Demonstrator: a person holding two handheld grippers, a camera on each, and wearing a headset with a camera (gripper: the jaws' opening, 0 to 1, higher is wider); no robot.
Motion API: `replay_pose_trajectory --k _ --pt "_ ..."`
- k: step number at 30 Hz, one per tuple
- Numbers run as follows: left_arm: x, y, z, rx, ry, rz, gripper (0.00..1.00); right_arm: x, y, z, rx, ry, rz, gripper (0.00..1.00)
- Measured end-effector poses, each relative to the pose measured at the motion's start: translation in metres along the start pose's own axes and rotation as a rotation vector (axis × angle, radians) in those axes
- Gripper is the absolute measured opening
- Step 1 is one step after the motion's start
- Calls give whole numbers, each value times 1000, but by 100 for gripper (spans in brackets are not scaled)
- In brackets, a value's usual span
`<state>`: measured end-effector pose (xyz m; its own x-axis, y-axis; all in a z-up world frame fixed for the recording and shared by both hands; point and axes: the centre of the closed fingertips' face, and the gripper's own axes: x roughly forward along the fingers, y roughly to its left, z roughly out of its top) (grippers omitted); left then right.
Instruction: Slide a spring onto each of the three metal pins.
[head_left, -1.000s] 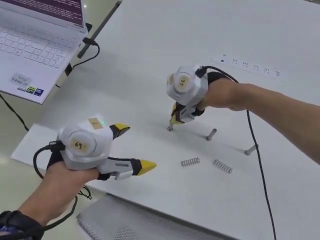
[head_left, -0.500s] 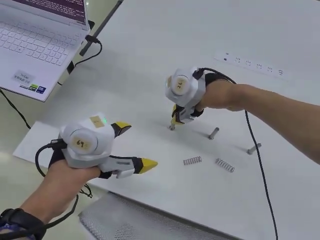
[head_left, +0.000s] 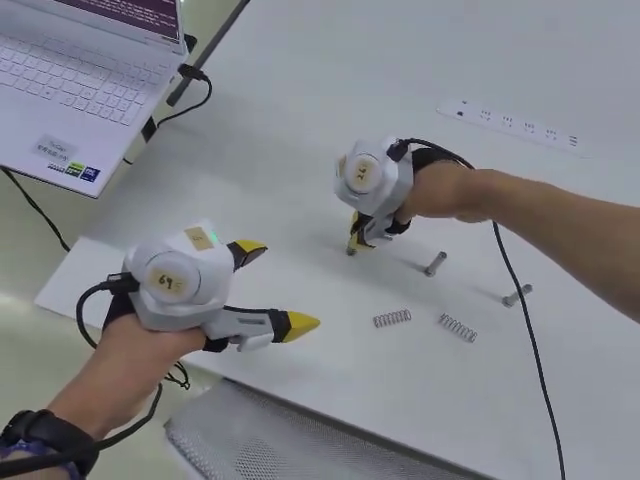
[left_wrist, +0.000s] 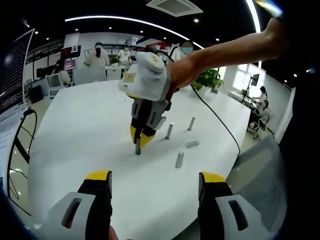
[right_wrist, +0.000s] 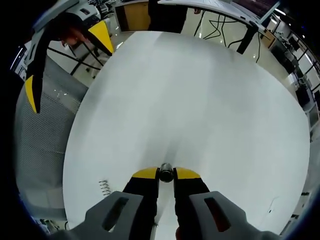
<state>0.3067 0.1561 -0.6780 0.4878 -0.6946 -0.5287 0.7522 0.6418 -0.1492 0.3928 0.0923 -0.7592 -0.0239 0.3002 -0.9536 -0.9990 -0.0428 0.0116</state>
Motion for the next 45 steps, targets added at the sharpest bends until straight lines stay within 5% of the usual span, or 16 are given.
replay_pose_trajectory --k 26,45 --pt "-2 0 5 14 2 3 67 -10 -4 -16 100 -55 -24 28" --pt "-10 -2 21 37 -7 22 67 -34 -9 -21 278 -212 -106 35"
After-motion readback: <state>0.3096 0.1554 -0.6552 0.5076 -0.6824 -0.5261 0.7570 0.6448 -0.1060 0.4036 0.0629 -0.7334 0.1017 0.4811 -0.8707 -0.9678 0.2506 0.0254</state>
